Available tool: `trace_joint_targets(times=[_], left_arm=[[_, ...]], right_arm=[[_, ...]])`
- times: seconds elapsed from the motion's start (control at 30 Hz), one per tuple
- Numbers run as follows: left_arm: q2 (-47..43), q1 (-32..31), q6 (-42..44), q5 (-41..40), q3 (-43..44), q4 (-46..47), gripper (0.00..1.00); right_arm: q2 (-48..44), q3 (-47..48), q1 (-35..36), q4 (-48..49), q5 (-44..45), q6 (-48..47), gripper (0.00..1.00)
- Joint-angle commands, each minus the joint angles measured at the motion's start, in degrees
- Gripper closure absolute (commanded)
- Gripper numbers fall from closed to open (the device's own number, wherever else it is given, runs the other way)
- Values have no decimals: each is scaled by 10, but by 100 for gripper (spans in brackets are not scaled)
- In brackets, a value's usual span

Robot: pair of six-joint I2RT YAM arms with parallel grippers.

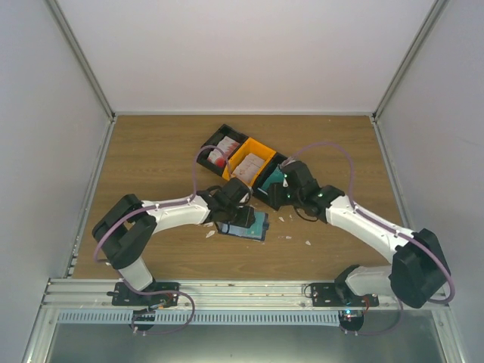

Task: Put the credit cards into the card holder
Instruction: Insert the credit card into the card holder, then pick up the credit card from the storage box.

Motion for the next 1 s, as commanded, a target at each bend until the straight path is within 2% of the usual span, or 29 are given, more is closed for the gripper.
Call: trace_joint_targets(times=[0.0,0.2,0.47,0.67,0.97], left_arm=[[-25,16,-15,-3,-13,45,52],[-117,52,-32,-16,-72,85,55],[-211,129,-39,17,-158,100,52],[-221,151,-38,36,-182,107,52],[-216,153,-41,39,-184,108,52]], right_arm=[[34,57,-40,-34,-29,-91,44],[142,161,-55,-85,-96,-221,44],[240,196,-55,-101,-101,-268,36],[276,202,-54,-105,-145,-291,34],[304,202,-55,-110,-161,-298,36]])
